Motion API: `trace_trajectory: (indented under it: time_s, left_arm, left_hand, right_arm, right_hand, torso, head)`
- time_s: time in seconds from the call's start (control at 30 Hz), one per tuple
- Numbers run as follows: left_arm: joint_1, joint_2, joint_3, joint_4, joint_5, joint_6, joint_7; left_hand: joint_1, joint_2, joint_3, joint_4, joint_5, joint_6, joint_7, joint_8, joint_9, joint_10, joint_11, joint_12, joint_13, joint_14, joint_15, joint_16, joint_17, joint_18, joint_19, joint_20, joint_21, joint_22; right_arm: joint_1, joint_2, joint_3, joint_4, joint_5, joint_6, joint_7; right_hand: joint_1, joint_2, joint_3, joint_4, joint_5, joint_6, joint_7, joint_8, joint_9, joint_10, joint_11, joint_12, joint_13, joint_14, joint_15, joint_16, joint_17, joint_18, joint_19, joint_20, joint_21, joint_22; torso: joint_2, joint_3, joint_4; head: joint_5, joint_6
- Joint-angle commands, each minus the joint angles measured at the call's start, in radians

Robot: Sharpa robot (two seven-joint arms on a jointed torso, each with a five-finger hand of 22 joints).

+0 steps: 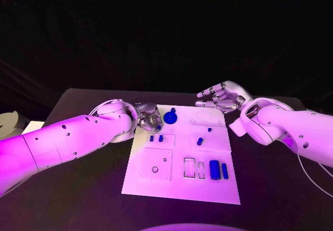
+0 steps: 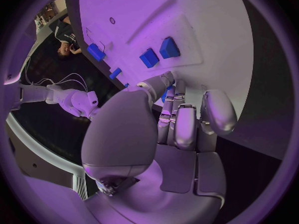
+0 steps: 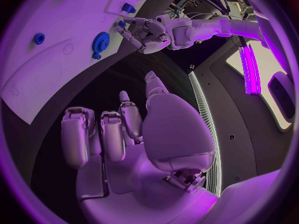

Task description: Assemble the parts on the task board

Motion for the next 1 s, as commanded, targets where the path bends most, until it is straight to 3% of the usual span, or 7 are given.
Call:
trace_trajectory:
  time_s: [0.03, 0.47, 0.6, 0.7, 0.77, 0.8, 1.0]
  left_arm:
    - [0.0, 0.001, 0.0, 0.0, 0.004, 0.007, -0.004]
    - [0.0, -0.006, 0.0, -0.003, 0.015, -0.004, -0.004]
    - [0.0, -0.026, 0.001, 0.015, 0.028, -0.009, 0.003]
    - [0.0, -0.045, 0.002, 0.032, 0.054, -0.028, 0.013]
    - [0.001, -0.062, 0.004, 0.044, 0.1, -0.053, 0.03]
    - [0.001, -0.071, 0.005, 0.049, 0.137, -0.072, 0.046]
    - [0.005, -0.127, 0.007, 0.081, 0.526, -0.245, 0.241]
  left_hand:
    - [-0.018, -0.004, -0.01, 0.001, -0.001, -0.02, 0.002, -0.003, -0.005, -0.014, 0.001, -0.005, -0.002, 0.023, 0.012, -0.003, -0.007, -0.02, 0.013, 0.011, 0.004, 0.0]
    - [-0.027, -0.014, -0.037, -0.002, -0.001, -0.083, 0.005, -0.002, -0.008, -0.061, 0.009, -0.006, -0.006, 0.02, 0.018, -0.005, -0.025, -0.014, 0.008, 0.02, -0.023, -0.018]
    - [-0.041, -0.025, -0.084, 0.001, 0.003, -0.104, -0.001, 0.0, -0.007, -0.075, 0.006, -0.002, -0.003, 0.018, 0.016, -0.007, -0.035, -0.011, 0.007, 0.021, -0.035, -0.025]
    - [-0.036, -0.017, -0.129, 0.001, 0.004, -0.112, -0.003, 0.001, -0.006, -0.088, 0.005, -0.001, -0.002, 0.017, 0.015, -0.005, -0.041, -0.01, 0.009, 0.019, -0.04, -0.028]
    - [-0.032, -0.011, -0.147, 0.001, 0.005, -0.113, -0.001, 0.002, -0.006, -0.103, 0.007, -0.003, -0.003, 0.017, 0.016, -0.005, -0.044, -0.009, 0.008, 0.02, -0.05, -0.036]
    - [-0.031, -0.007, -0.155, 0.001, 0.005, -0.112, 0.0, 0.002, -0.005, -0.109, 0.008, -0.003, -0.003, 0.017, 0.017, -0.004, -0.045, -0.008, 0.007, 0.021, -0.056, -0.04]
    - [-0.013, 0.049, -0.148, 0.011, 0.011, -0.049, 0.011, 0.028, 0.003, -0.079, 0.013, 0.018, 0.004, 0.01, 0.023, -0.006, -0.054, 0.012, -0.028, 0.027, -0.175, -0.123]
  right_arm:
    - [-0.001, 0.0, 0.0, 0.001, -0.006, 0.011, 0.004]
    - [-0.001, -0.002, 0.0, -0.007, -0.014, 0.016, -0.011]
    - [-0.001, -0.006, 0.0, -0.017, -0.027, 0.026, -0.025]
    - [-0.001, -0.01, 0.0, -0.024, -0.047, 0.031, -0.034]
    - [-0.001, -0.013, 0.0, -0.031, -0.074, 0.037, -0.045]
    - [-0.001, -0.015, 0.0, -0.035, -0.093, 0.042, -0.052]
    - [-0.001, -0.027, 0.0, -0.049, -0.249, 0.093, -0.097]
  right_hand:
    - [-0.002, 0.008, -0.006, -0.001, 0.005, 0.009, 0.001, -0.002, 0.0, -0.004, -0.006, -0.004, 0.063, 0.09, -0.001, -0.004, 0.209, 0.01, -0.007, -0.003, -0.005, 0.007]
    - [-0.001, 0.008, -0.009, -0.002, 0.005, 0.01, 0.0, -0.002, 0.0, -0.013, -0.006, -0.025, 0.051, 0.087, -0.002, -0.014, 0.198, 0.014, -0.015, -0.003, -0.013, -0.01]
    - [0.007, 0.015, -0.019, -0.006, 0.003, 0.019, -0.003, 0.001, 0.001, -0.079, -0.009, -0.179, -0.044, 0.075, -0.005, -0.055, 0.157, 0.025, -0.043, -0.005, -0.048, -0.068]
    - [0.02, 0.023, -0.023, -0.011, 0.003, 0.022, -0.005, 0.002, 0.002, -0.169, -0.011, -0.389, -0.181, 0.064, -0.007, -0.095, 0.118, 0.036, -0.067, -0.008, -0.082, -0.12]
    - [0.042, 0.036, -0.018, -0.016, 0.003, 0.034, -0.006, 0.005, 0.003, -0.267, -0.014, -0.646, -0.361, 0.057, -0.011, -0.126, 0.091, 0.041, -0.08, -0.01, -0.105, -0.153]
    - [0.059, 0.047, -0.01, -0.019, -0.002, 0.041, -0.007, 0.005, 0.002, -0.265, -0.015, -0.712, -0.431, 0.055, -0.012, -0.143, 0.077, 0.042, -0.083, -0.012, -0.117, -0.168]
    - [0.151, 0.057, 0.055, -0.047, -0.012, 0.085, -0.003, 0.009, 0.003, -0.33, -0.004, -0.946, -0.665, 0.048, -0.007, -0.203, 0.022, 0.05, -0.089, -0.012, -0.146, -0.208]
  torso:
    - [0.0, -0.0003, 0.0001]
    - [-0.001, -0.0002, -0.0006]
    - [-0.001, -0.0005, -0.0006]
    - [-0.001, -0.0009, -0.0001]
    - [-0.003, -0.0006, 0.0007]
    - [-0.003, 0.0, 0.0009]
    - [-0.006, 0.0011, 0.001]
  head:
    - [0.0, -0.001]
    - [-0.003, 0.0]
    - [-0.003, 0.002]
    - [-0.004, 0.004]
    - [-0.005, 0.003]
    - [-0.005, 0.005]
    - [-0.006, 0.009]
